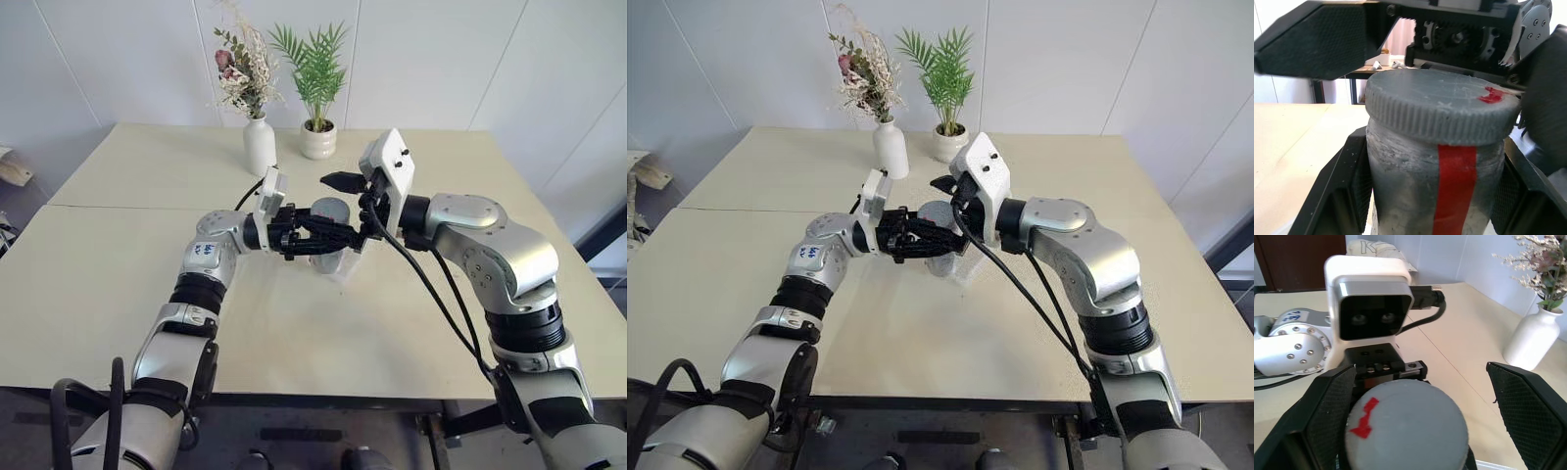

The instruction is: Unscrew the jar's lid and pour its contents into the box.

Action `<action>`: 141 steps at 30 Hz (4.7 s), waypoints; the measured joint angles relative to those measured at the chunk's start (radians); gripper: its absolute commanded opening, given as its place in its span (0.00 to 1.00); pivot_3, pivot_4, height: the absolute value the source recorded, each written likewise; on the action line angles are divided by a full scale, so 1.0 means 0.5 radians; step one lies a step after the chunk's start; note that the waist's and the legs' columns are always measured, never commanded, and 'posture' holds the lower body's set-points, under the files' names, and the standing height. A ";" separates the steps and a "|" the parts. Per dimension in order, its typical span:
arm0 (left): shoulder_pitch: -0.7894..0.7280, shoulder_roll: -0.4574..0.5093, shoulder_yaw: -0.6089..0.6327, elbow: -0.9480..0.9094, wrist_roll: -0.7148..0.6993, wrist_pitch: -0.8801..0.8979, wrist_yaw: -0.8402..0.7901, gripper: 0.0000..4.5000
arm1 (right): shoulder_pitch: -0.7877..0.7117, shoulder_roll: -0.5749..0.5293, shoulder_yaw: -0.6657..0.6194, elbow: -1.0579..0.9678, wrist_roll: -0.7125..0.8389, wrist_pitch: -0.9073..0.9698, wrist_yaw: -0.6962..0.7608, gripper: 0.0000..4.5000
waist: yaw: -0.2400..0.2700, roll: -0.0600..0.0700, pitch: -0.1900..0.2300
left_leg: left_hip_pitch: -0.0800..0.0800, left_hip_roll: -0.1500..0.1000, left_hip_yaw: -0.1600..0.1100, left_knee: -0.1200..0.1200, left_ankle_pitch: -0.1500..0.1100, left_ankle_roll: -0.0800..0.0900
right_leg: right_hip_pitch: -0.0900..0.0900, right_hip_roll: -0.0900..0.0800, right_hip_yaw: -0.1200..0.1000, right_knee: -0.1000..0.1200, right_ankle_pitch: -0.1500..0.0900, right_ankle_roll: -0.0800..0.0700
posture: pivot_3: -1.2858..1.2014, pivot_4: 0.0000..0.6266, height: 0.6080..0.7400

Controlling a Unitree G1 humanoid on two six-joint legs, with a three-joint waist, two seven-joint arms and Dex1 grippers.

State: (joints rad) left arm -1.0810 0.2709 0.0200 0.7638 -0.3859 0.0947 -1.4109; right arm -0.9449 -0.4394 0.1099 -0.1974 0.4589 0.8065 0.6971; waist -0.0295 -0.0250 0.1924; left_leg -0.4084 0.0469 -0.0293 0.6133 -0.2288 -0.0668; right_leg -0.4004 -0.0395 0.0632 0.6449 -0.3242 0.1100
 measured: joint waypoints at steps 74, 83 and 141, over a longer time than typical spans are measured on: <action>0.016 -0.019 -0.063 -0.019 -0.038 0.067 -0.180 0.58 | -0.088 -0.033 0.075 0.411 0.054 -0.357 0.672 1.00 | -0.001 0.001 0.000 | 0.000 0.000 0.000 0.001 0.000 0.000 | -0.001 0.000 0.000 0.002 0.000 0.001 | 0.52 0.24 1.00; 0.016 -0.011 -0.080 -0.025 -0.032 0.011 -0.181 0.58 | -0.090 -0.040 0.074 0.450 0.021 -0.388 0.677 1.00 | -0.001 0.001 0.000 | 0.000 0.000 0.000 0.002 0.000 0.000 | -0.001 0.000 0.000 0.003 0.000 0.001 | 0.52 0.24 1.00; 0.027 0.001 -0.041 -0.027 -0.031 -0.016 -0.180 0.58 | 0.014 -0.078 -0.019 0.115 0.196 -0.182 0.445 1.00 | -0.002 0.001 0.001 | 0.000 0.000 0.000 0.002 0.000 0.000 | -0.001 0.000 0.000 0.004 0.000 0.001 | 0.52 0.24 1.00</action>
State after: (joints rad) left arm -1.0675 0.2712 -0.0007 0.7501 -0.4012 0.0866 -1.5007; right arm -0.9378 -0.4785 0.1002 -0.1400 0.5569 0.7155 0.9197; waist -0.0304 -0.0246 0.1927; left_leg -0.4084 0.0469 -0.0292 0.6141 -0.2287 -0.0669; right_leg -0.4010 -0.0394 0.0634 0.6468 -0.3244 0.1103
